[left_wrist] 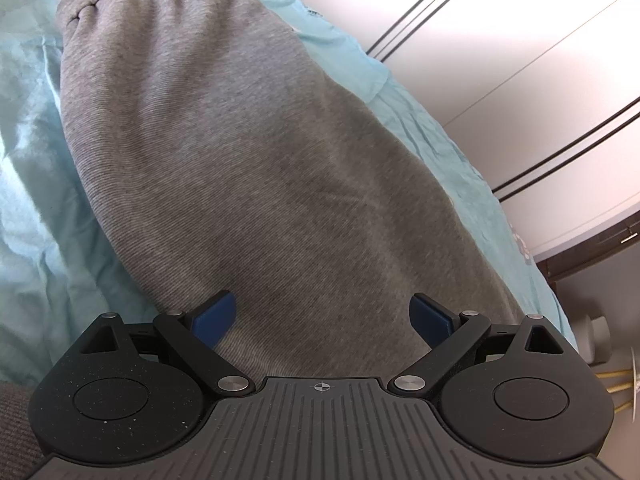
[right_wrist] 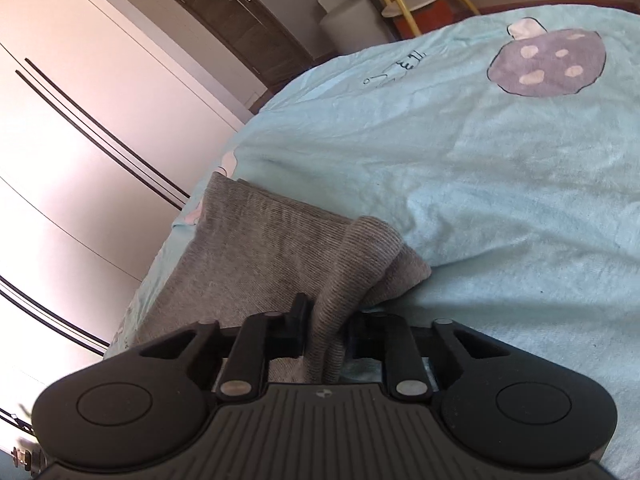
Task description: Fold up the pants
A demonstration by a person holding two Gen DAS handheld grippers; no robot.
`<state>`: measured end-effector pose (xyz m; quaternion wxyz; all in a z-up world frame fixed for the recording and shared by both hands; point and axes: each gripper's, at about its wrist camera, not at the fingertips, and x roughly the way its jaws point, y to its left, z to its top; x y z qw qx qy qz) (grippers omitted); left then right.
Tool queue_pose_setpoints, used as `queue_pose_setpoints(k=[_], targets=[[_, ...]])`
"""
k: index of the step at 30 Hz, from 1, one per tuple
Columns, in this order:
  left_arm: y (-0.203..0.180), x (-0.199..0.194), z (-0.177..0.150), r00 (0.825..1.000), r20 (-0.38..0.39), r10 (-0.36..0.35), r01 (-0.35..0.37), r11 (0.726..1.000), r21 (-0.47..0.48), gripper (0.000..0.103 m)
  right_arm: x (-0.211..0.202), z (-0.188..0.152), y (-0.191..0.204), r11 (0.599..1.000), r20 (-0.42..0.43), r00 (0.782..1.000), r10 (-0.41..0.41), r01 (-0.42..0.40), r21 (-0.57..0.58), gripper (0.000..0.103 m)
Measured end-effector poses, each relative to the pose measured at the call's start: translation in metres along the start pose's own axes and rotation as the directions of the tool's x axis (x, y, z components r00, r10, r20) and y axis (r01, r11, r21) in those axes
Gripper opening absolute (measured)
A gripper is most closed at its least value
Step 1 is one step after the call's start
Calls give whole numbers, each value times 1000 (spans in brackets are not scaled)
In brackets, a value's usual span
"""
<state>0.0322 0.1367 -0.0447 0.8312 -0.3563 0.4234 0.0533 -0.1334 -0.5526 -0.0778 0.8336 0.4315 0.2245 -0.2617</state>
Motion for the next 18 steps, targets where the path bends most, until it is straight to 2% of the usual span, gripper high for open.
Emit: queue_pose_setpoints(k=[13, 18], targets=[[0, 0, -1, 1000, 0, 2, -2, 1000, -2, 97, -2, -2, 2, 1000, 13, 1000, 3, -3, -8, 12], [1, -2, -1, 1000, 3, -2, 3, 1000, -12, 97, -14, -2, 3, 998, 52, 997, 57, -57, -2, 10]])
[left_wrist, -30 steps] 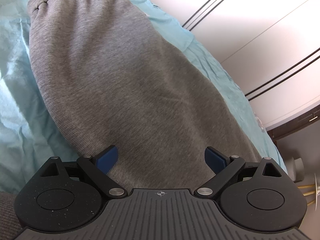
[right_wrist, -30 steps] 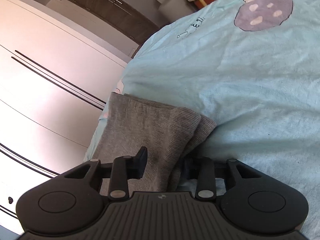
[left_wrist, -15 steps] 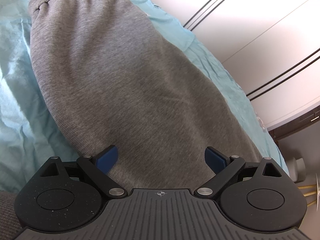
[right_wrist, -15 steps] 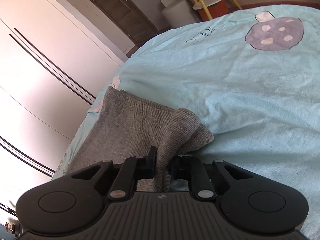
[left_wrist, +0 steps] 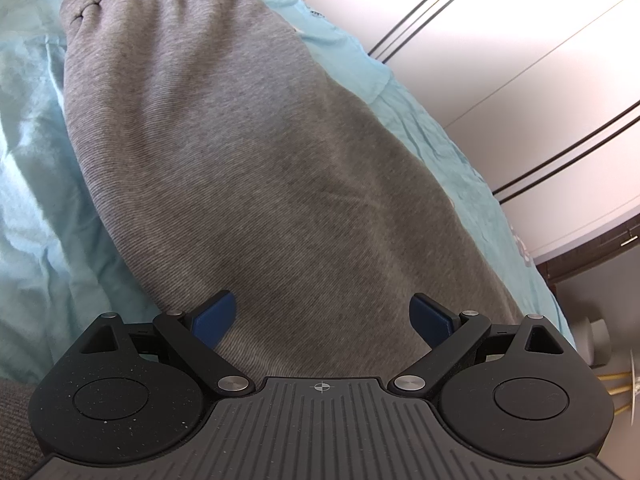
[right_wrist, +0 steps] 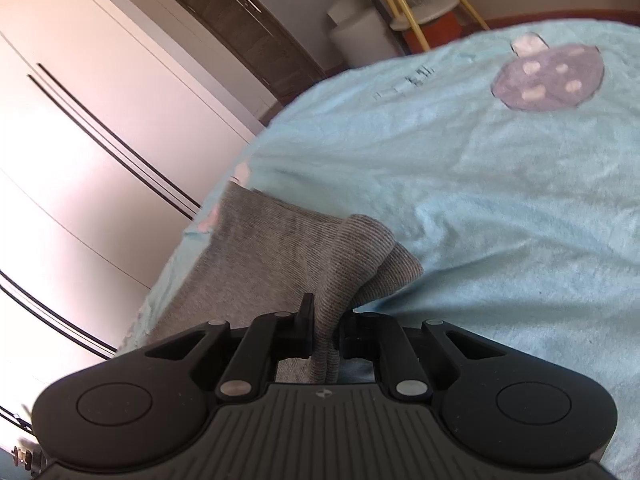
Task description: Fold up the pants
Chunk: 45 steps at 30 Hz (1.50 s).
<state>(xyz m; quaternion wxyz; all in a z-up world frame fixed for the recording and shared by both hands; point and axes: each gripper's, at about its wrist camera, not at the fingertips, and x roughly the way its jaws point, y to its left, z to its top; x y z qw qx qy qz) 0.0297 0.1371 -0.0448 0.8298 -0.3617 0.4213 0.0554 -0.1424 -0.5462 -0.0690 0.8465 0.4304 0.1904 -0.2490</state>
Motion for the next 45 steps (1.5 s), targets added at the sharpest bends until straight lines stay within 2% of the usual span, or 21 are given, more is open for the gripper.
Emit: queue_pose_setpoints(k=[5, 9, 13, 17, 19, 23, 26, 29, 31, 33, 34, 35, 36, 38, 39, 40, 41, 42, 43, 44, 45], targets=[[2, 0, 1, 1000, -2, -7, 7, 1000, -10, 97, 10, -3, -16, 998, -35, 999, -6, 8, 62, 11], [2, -2, 1, 1000, -5, -15, 15, 1000, -15, 97, 11, -10, -28, 992, -5, 1000, 26, -25, 126, 11], [-3, -2, 3, 999, -14, -31, 32, 999, 28, 97, 11, -12, -20, 996, 6, 1000, -2, 1, 87, 11], [-4, 1, 5, 999, -32, -32, 33, 999, 23, 97, 12, -15, -13, 996, 14, 1000, -21, 20, 85, 12], [-7, 0, 11, 998, -33, -55, 56, 998, 23, 97, 11, -11, -15, 993, -9, 1000, -24, 25, 115, 14], [-32, 0, 32, 987, -10, -159, 159, 984, 82, 97, 12, -5, -23, 983, -33, 999, -16, 22, 181, 15], [-66, 12, 47, 977, 7, -214, 209, 959, 190, 98, 11, -8, -21, 984, -18, 999, -35, 38, 174, 15], [-97, 48, 58, 992, -18, -123, 123, 946, 301, 97, 10, -12, -15, 987, 1, 998, -56, 55, 153, 16], [-108, 73, 63, 997, -23, -67, 71, 926, 370, 84, 10, -13, -13, 988, 8, 998, -65, 64, 143, 16], [-111, 94, 66, 999, 9, 43, -43, 901, 432, 75, 13, -12, -10, 988, 4, 997, -74, 72, 137, 16], [-110, 102, 69, 992, 57, 113, -127, 877, 463, 73, 14, -11, -10, 988, 0, 997, -77, 76, 133, 16], [-107, 108, 73, 973, 118, 196, -229, 843, 487, 72, 15, -10, -9, 989, -4, 997, -80, 80, 127, 16], [-105, 110, 77, 952, 181, 248, -307, 808, 504, 73, 16, -9, -8, 989, -8, 997, -83, 83, 122, 16], [-100, 103, 85, 901, 287, 326, -431, 749, 503, 68, 17, -8, -6, 990, -13, 996, -85, 86, 113, 16], [-98, 93, 88, 890, 315, 330, -451, 738, 501, 68, 19, -8, -6, 990, -13, 996, -86, 87, 107, 16], [-94, 81, 90, 902, 317, 293, -422, 753, 505, 69, 20, -7, -5, 991, -12, 996, -86, 87, 100, 16], [-88, 67, 90, 927, 293, 233, -358, 781, 512, 71, 20, -8, -5, 992, -10, 996, -85, 85, 95, 16], [-81, 55, 88, 957, 244, 156, -265, 811, 522, 81, 21, -8, -6, 992, -6, 997, -82, 82, 94, 16], [-74, 44, 83, 979, 186, 85, -173, 830, 531, 91, 19, -10, -5, 993, -1, 997, -79, 79, 93, 17], [-67, 37, 76, 989, 141, 44, -114, 837, 536, 95, 19, -10, -6, 993, 3, 997, -77, 76, 91, 17], [-58, 34, 69, 993, 112, 44, -99, 833, 544, 97, 19, -12, -5, 994, 6, 997, -76, 75, 85, 17]])
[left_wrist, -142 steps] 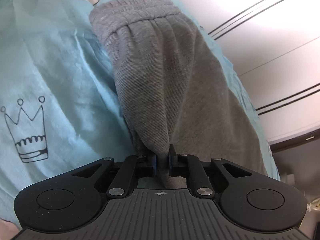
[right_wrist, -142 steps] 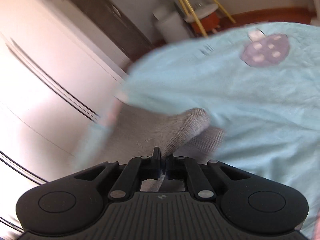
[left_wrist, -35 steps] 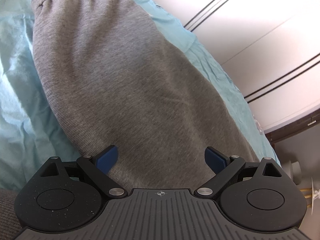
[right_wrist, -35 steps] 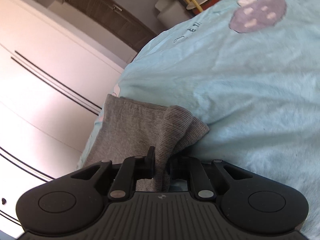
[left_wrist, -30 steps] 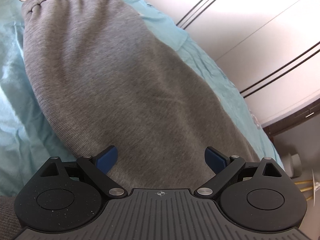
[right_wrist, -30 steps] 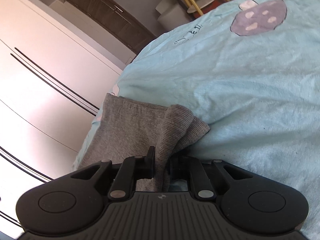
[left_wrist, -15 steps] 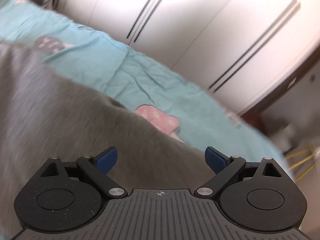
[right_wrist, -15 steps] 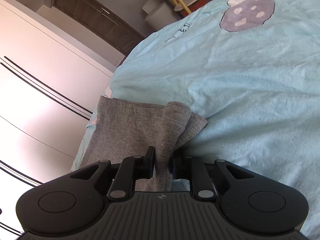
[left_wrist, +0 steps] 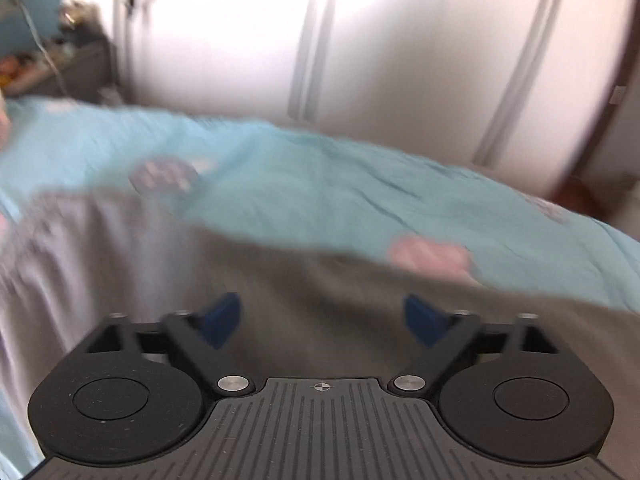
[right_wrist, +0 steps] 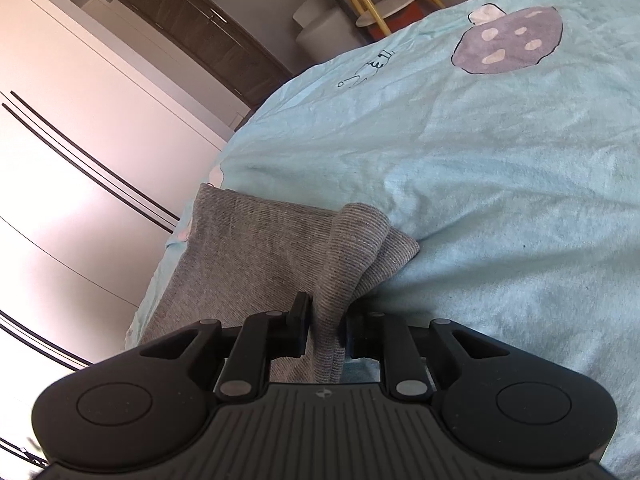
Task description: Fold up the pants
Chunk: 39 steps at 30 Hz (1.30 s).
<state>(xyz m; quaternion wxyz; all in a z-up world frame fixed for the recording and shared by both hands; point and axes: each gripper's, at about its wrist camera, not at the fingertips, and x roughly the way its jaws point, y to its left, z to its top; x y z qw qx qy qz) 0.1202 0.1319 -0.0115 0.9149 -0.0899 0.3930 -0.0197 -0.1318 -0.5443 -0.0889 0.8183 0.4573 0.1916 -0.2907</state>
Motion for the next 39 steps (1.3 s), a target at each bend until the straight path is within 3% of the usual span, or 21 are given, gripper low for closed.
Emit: queue_pose_setpoints(k=[1, 2, 3, 4, 6, 8, 10, 12, 13, 14, 16, 17, 19, 22, 24, 26, 27, 29, 30, 32, 39], targets=[[2, 4, -10, 999, -29, 42, -42, 999, 21, 97, -1, -1, 0, 1000, 3, 1000, -1, 1, -9, 17], [7, 12, -19, 986, -63, 156, -154, 987, 40, 94, -1, -2, 1, 1000, 8, 1000, -5, 5, -15, 17], [16, 21, -26, 954, -95, 283, -281, 959, 33, 93, -2, -2, 2, 1000, 10, 1000, -10, 10, -18, 17], [27, 19, -29, 939, -88, 332, -335, 942, -23, 93, -1, -2, 3, 1000, 10, 1000, -14, 14, -14, 18], [40, -3, -28, 937, -59, 343, -348, 925, -153, 78, 0, -1, 4, 1000, 4, 1000, -20, 20, -8, 18], [39, -27, -26, 937, -20, 350, -347, 921, -177, 84, 1, 2, 6, 1000, -5, 1000, -17, 17, -14, 20], [35, -55, -32, 958, 65, 281, -267, 949, -169, 99, 1, 2, 5, 1000, -14, 1000, 11, -11, -8, 31], [32, -60, -37, 973, 77, 217, -211, 974, -78, 100, 0, 2, 6, 1000, -15, 1000, 20, -20, -10, 35], [32, -52, -40, 965, 43, 260, -259, 966, -26, 100, 1, 1, 7, 1000, -13, 1000, 16, -16, -16, 35], [35, -40, -43, 937, -8, 348, -348, 937, 6, 99, 1, 1, 8, 1000, -13, 1000, 10, -10, -20, 35], [51, -15, -41, 872, -168, 459, -472, 880, -46, 73, 3, 2, 10, 1000, -15, 1000, -1, 1, -26, 34], [62, -20, -41, 886, -184, 425, -450, 884, -126, 73, 4, 3, 11, 999, -19, 1000, -14, 14, -32, 32], [76, -44, -43, 939, -131, 317, -342, 895, -288, 85, 3, 5, 11, 999, -28, 1000, -14, 13, -30, 11], [80, -77, -55, 976, -53, 212, -216, 901, -377, 92, -4, 11, 9, 999, -24, 999, 41, -42, -17, 10], [79, -90, -60, 980, -20, 200, -193, 907, -374, 95, -5, 12, 8, 998, -26, 998, 53, -54, -31, 11], [78, -96, -66, 982, -12, 190, -180, 907, -382, 96, 3, 13, 4, 1000, -58, 998, 28, -28, -5, 22], [80, -93, -67, 985, -21, 170, -165, 906, -389, 97, 8, 13, -1, 998, -74, 996, 59, -57, 30, 41], [87, -82, -66, 985, -89, 147, -170, 896, -410, 96, 8, 15, -5, 994, -49, 996, 75, -71, 82, 46], [87, -82, -68, 981, -119, 156, -192, 884, -426, 96, 9, 17, -4, 994, -56, 996, 64, -59, 94, 45], [88, -88, -73, 982, -102, 161, -190, 873, -450, 95, 7, 20, 3, 997, -58, 998, 18, -14, 69, 12], [92, -136, -67, 984, 17, 177, -148, 865, -480, 96, -40, 24, 77, 968, 48, 998, 35, -22, -248, 9]])
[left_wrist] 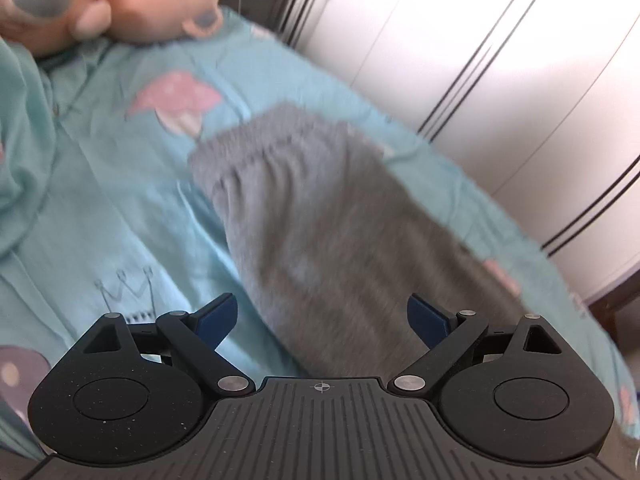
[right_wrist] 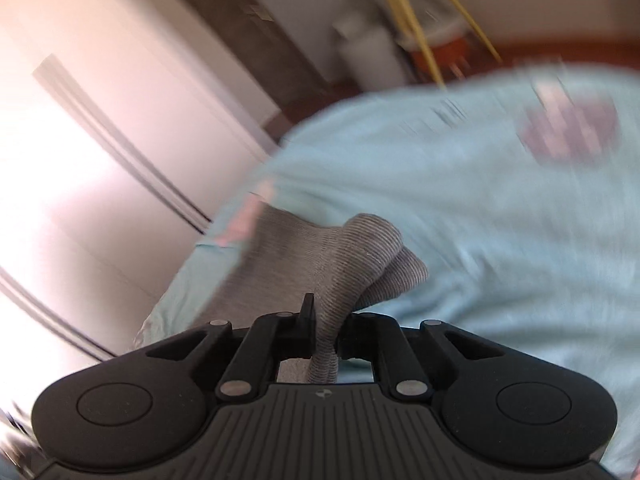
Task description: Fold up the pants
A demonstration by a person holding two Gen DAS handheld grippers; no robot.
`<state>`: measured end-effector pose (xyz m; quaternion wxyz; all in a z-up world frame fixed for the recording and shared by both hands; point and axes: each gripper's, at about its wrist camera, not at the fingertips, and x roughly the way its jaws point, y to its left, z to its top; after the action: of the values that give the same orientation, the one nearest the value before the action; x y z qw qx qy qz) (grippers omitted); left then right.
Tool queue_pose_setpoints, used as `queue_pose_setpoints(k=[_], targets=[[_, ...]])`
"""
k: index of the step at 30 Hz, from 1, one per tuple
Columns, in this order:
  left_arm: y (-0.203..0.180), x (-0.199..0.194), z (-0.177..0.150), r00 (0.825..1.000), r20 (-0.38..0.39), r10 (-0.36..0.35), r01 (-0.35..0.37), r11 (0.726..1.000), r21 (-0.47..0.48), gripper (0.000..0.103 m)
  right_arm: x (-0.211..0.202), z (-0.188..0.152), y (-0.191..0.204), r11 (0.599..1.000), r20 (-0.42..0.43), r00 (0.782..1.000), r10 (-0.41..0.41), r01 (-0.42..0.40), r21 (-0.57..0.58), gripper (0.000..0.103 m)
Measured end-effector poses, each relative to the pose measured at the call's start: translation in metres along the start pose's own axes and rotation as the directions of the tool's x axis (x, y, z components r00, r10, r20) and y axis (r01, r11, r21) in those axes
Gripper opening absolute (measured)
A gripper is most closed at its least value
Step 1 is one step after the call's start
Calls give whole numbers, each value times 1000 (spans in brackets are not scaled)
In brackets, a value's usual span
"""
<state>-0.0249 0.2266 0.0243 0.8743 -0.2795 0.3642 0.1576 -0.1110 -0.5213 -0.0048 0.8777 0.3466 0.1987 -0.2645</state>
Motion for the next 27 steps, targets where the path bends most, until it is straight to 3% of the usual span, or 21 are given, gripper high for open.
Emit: queue_pose_setpoints(k=[3, 6, 8, 11, 13, 15, 17, 19, 21, 23, 25, 27], targets=[[-4, -20, 4, 999, 31, -34, 33, 999, 25, 96, -22, 6, 56, 982, 48, 999, 21, -12, -188, 9], [-9, -41, 5, 995, 65, -71, 66, 995, 76, 96, -48, -9, 139, 879, 109, 989, 104, -40, -474, 9], [-10, -52, 3, 992, 87, -91, 82, 992, 97, 96, -69, -37, 194, 770, 92, 971, 221, -116, -628, 9], [-6, -63, 0, 987, 102, -128, 117, 987, 106, 96, -93, -105, 260, 552, -36, 920, 390, -265, -790, 9], [-2, -65, -4, 986, 92, -138, 129, 987, 96, 96, -97, -164, 286, 402, -182, 878, 442, -375, -835, 9], [3, -64, -9, 987, 62, -149, 143, 986, 88, 96, -85, -224, 298, 293, -334, 848, 412, -471, -832, 9], [6, -60, -16, 988, 34, -148, 145, 985, 92, 96, -54, -277, 297, 276, -471, 835, 286, -542, -794, 9], [10, -57, -23, 989, 9, -147, 146, 984, 102, 96, -14, -311, 285, 316, -562, 815, 140, -575, -755, 10], [12, -49, -28, 987, -9, -158, 158, 982, 104, 97, -16, -319, 275, 332, -519, 839, 165, -543, -772, 10], [8, -38, -31, 983, -43, -178, 182, 979, 90, 97, -20, -312, 278, 350, -526, 835, 163, -548, -760, 11], [-4, -25, -34, 969, -91, -229, 236, 968, 83, 97, -25, -303, 276, 365, -562, 810, 167, -580, -728, 17], [-21, -14, -37, 942, -149, -301, 315, 945, 87, 97, -35, -293, 278, 398, -608, 770, 191, -627, -669, 27]])
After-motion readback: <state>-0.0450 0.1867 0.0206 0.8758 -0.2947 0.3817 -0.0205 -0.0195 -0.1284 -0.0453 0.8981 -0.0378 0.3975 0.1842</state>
